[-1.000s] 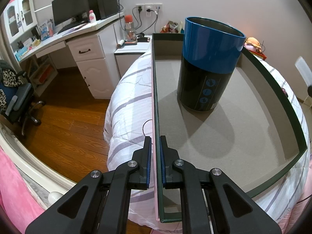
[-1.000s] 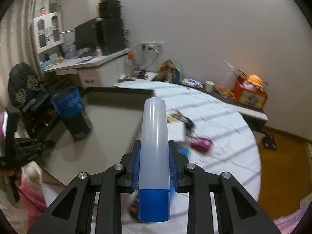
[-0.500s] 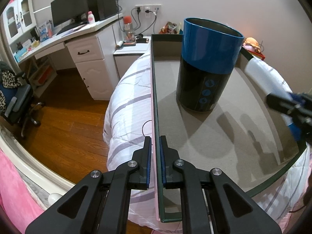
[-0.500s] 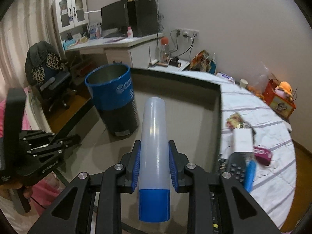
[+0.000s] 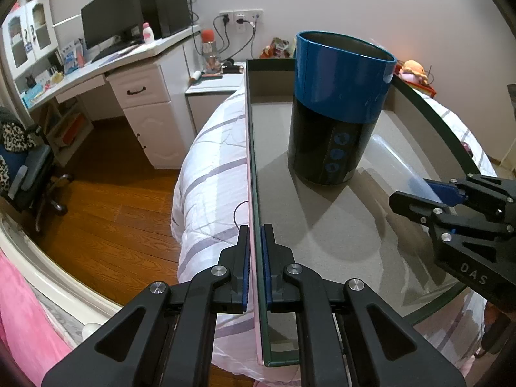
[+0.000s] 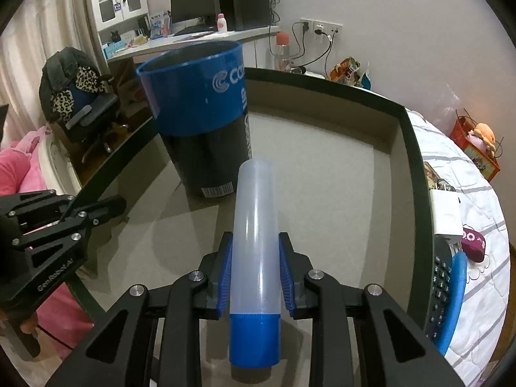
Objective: Organize rigid objects
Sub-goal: 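Carry the clear tube into the box and release it beside the tumbler, then grasp the blue highlighter beside the remote with the right tool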
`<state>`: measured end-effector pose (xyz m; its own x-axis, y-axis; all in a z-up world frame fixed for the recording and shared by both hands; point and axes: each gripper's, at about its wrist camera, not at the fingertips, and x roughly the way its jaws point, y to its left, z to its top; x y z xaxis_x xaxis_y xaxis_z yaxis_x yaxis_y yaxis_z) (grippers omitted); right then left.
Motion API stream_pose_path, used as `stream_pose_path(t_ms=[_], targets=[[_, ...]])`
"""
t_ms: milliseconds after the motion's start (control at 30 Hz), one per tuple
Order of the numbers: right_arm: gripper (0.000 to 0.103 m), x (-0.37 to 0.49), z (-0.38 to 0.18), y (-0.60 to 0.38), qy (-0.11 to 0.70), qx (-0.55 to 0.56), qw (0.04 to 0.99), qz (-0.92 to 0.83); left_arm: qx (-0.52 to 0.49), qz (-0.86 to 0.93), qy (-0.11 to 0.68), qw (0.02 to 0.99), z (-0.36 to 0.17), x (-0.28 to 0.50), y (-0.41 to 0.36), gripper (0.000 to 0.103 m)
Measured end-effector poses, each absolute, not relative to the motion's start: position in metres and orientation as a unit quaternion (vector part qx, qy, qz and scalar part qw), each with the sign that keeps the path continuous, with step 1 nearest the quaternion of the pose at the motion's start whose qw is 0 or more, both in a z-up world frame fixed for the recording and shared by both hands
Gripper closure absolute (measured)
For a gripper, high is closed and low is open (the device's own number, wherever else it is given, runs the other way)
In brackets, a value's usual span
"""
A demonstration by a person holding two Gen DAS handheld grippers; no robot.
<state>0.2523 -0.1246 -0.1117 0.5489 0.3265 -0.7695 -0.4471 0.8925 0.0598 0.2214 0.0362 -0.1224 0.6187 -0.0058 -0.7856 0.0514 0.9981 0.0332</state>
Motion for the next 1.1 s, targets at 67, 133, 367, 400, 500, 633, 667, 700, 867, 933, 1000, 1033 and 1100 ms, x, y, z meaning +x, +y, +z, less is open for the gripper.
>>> stream_pose_path(t_ms=[67, 133, 367, 400, 500, 633, 667, 700, 867, 933, 1000, 1033, 1100], targets=[[0.076, 0.253, -0.113, -0.125, 0.424, -0.070, 0.876, 0.219, 0.028, -0.016, 0.436, 0.900, -0.122, 0.221, 0.036, 0.097], [0.076, 0.254, -0.114, -0.126, 0.426, -0.071, 0.876, 0.216, 0.028, -0.016, 0.435, 0.900, -0.122, 0.221, 0.036, 0.097], [0.076, 0.254, -0.114, -0.126, 0.429, -0.069, 0.875, 0.212, 0.031, -0.016, 0.436, 0.899, -0.121, 0.221, 0.035, 0.097], [0.076, 0.254, -0.114, -0.126, 0.429, -0.069, 0.876, 0.211, 0.031, -0.016, 0.436, 0.899, -0.121, 0.221, 0.035, 0.097], [0.076, 0.253, -0.114, -0.129, 0.429, -0.063, 0.876, 0.211, 0.033, -0.015, 0.436, 0.899, -0.121, 0.220, 0.035, 0.097], [0.072, 0.251, -0.110, -0.131, 0.426, -0.063, 0.877, 0.212, 0.034, -0.014, 0.437, 0.899, -0.120, 0.220, 0.034, 0.098], [0.064, 0.250, -0.109, -0.131, 0.424, -0.063, 0.879, 0.210, 0.035, -0.014, 0.437, 0.899, -0.120, 0.220, 0.034, 0.098], [0.059, 0.248, -0.107, -0.132, 0.421, -0.063, 0.880, 0.210, 0.035, -0.013, 0.437, 0.899, -0.120, 0.220, 0.035, 0.098], [0.034, 0.237, -0.085, -0.146, 0.392, -0.059, 0.897, 0.198, 0.035, -0.013, 0.437, 0.899, -0.120, 0.220, 0.034, 0.098], [0.025, 0.231, -0.075, -0.157, 0.376, -0.054, 0.906, 0.190, 0.035, -0.013, 0.437, 0.899, -0.120, 0.220, 0.034, 0.098], [0.024, 0.224, -0.063, -0.174, 0.357, -0.038, 0.915, 0.183, 0.035, -0.013, 0.437, 0.899, -0.120, 0.220, 0.034, 0.098], [0.024, 0.218, -0.056, -0.187, 0.344, -0.026, 0.922, 0.177, 0.035, -0.013, 0.437, 0.899, -0.120, 0.220, 0.034, 0.098], [0.024, 0.212, -0.047, -0.206, 0.329, -0.008, 0.930, 0.162, 0.035, -0.012, 0.436, 0.899, -0.120, 0.220, 0.035, 0.098]])
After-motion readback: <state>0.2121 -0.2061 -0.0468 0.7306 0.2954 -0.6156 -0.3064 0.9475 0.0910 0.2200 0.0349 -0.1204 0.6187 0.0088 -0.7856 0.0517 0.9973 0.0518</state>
